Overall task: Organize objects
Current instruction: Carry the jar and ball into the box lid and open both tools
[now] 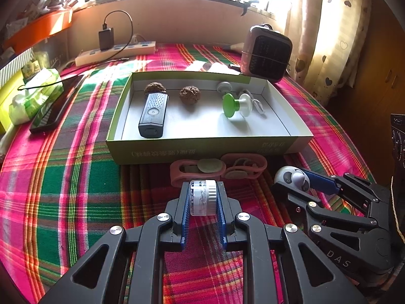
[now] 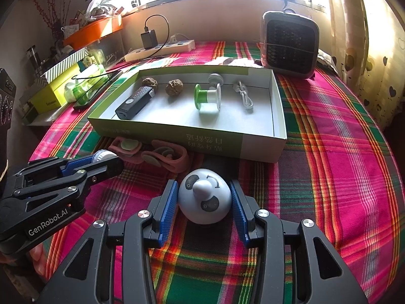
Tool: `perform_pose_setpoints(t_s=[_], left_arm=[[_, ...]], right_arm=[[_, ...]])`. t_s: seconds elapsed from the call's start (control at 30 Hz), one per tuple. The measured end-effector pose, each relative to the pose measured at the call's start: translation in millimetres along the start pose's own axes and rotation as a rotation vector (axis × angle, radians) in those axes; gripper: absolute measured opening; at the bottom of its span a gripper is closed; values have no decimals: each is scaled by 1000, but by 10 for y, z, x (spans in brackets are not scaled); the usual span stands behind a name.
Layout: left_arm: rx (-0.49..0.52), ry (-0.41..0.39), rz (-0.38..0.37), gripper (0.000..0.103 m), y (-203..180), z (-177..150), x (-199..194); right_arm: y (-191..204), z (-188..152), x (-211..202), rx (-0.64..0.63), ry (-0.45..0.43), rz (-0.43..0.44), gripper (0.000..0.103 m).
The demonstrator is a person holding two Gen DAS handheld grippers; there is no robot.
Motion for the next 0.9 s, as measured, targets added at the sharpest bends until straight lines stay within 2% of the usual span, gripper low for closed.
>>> perform_pose_setpoints(t_s=[0.5, 0.9], left_arm=[[-9, -52, -4, 17, 47, 211, -183], [-14, -58, -9, 17, 92, 464, -87]], right_arm=[[50, 305, -168, -38, -62, 4, 43], [1, 782, -89, -78, -98, -6, 43]])
Point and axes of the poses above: each gripper's, at about its wrist camera, not at the fingertips, and x roughly the way its jaws point, y to its left, z to its top, the point moved 5 cm from there along x, roughly the way its jaws point, and after that the axes turned 4 degrees about -x, right-handed, at the moved point
